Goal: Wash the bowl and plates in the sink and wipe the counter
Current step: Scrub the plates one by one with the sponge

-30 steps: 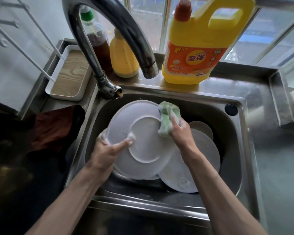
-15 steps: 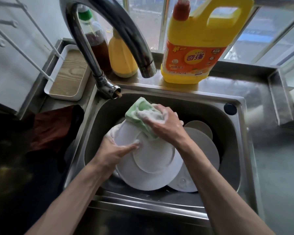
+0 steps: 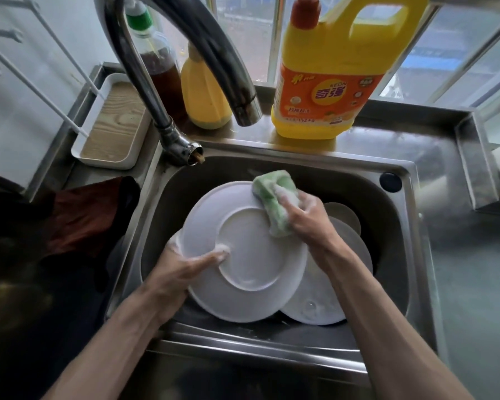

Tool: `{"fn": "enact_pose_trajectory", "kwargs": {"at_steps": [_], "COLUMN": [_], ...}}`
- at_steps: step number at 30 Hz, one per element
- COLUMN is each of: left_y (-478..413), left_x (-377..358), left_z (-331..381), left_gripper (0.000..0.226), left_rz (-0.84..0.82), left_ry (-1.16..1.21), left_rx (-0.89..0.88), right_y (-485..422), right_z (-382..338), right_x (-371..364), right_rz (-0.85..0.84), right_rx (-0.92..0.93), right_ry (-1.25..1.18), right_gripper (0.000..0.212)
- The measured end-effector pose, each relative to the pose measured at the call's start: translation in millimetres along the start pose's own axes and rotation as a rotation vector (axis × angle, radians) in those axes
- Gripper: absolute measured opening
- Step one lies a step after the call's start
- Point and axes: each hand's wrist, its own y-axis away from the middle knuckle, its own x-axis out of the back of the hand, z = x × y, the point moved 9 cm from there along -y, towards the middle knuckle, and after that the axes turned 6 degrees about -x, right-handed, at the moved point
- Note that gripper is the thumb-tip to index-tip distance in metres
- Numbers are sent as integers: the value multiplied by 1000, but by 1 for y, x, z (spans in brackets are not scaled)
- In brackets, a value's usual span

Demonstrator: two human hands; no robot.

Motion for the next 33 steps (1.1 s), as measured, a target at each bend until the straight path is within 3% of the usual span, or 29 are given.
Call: {"fn": "enact_pose_trajectory", "kwargs": {"at_steps": [3, 5, 7, 9, 13, 17, 19, 23, 26, 29, 31, 33], "left_y": [-13, -19, -21, -17, -5, 6, 15, 11, -3, -9, -8, -4], "left_x": [-13, -25, -29, -29, -22, -11, -14, -21, -31, -41, -38, -28], "left_z": [7, 11, 13, 14, 16, 12, 2, -3, 5, 14, 14, 14], "left_gripper": [68, 67, 71, 67, 51, 49, 51, 55, 62, 58, 57, 50], "left_rz": [-87, -160, -178, -141, -31, 78, 53, -41, -133, -174, -121, -38], "left_ry": [-37, -45, -70, -79, 6, 118, 134, 64, 25, -34, -28, 30], "left_rx": [11, 1, -21, -46, -103, -99, -36, 76, 106, 55, 8, -25], "right_y": [-4, 0, 5, 3, -12, -3, -2, -1, 4, 9, 8, 6], "right_z": [-28, -37, -42, -40, -6, 34, 23, -27, -44, -40, -32, -12], "right_x": [-25, -43, -55, -52, 1, 12, 13, 8, -13, -30, -17, 8], "right_rz": [-101, -75, -63, -51, 175, 122, 90, 8, -10, 41, 138, 255], "right_rx": [147, 211, 250, 224, -16, -277, -218, 70, 213, 234, 196, 68], "right_ry": [332, 541, 657, 603, 173, -213, -177, 62, 273, 465, 396, 170], "right_gripper": [34, 54, 57, 53, 38, 47, 42, 26, 40, 62, 54, 40]}}
